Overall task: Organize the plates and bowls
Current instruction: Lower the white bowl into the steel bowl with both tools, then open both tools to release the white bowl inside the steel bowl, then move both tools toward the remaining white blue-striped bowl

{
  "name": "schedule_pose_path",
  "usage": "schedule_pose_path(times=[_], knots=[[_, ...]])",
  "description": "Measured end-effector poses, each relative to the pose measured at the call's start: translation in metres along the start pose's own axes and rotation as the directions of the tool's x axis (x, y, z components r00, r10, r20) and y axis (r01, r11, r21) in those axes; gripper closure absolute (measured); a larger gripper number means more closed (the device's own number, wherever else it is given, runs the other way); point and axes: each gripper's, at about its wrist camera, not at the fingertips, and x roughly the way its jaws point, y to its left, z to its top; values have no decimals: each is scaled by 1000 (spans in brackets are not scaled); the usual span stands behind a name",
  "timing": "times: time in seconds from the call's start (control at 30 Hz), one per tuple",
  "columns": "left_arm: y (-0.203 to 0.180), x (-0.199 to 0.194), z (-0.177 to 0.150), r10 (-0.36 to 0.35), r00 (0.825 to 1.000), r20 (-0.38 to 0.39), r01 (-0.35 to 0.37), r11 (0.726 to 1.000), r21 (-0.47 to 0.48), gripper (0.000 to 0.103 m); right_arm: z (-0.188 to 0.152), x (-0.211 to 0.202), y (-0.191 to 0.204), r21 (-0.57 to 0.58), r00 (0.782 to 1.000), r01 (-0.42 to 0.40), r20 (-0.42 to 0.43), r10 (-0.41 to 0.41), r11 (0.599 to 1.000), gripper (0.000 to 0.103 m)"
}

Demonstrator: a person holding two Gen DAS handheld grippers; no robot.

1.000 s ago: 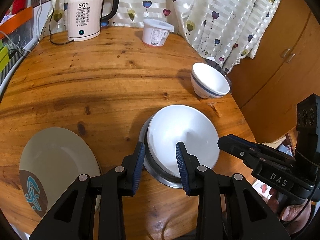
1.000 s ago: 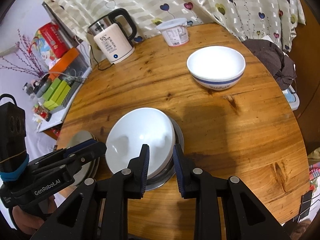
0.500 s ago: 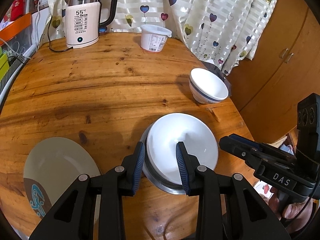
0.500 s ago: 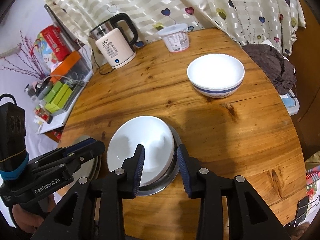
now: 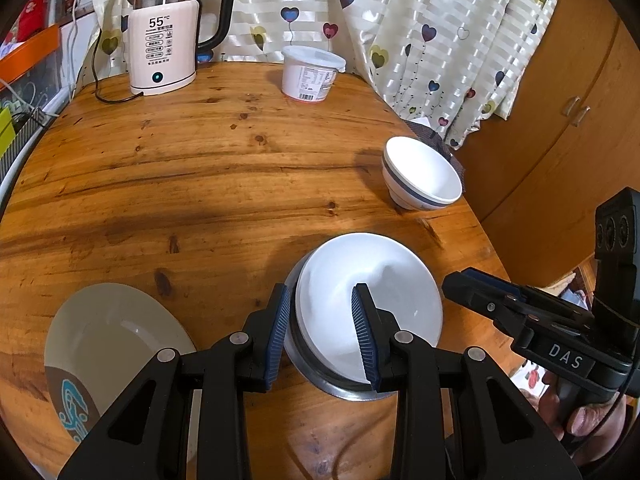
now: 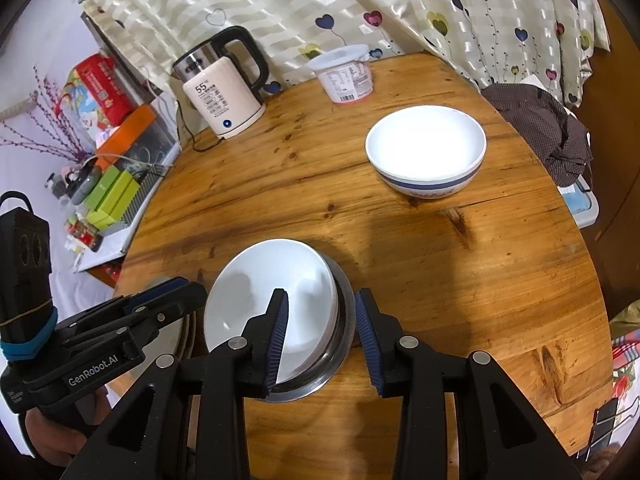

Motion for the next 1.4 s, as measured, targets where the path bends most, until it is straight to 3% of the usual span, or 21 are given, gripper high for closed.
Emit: schedule_pose_path(times=[0.87,1.4], knots=[[-14,12,19,13,1000,-4,-13,999,52,69,11,-12,-28,57,999,23,43,-25,998,66],[-40,30,47,-27,999,-20,29,995,94,69,30,-19,-67,127,995,55,79,-65,990,66]])
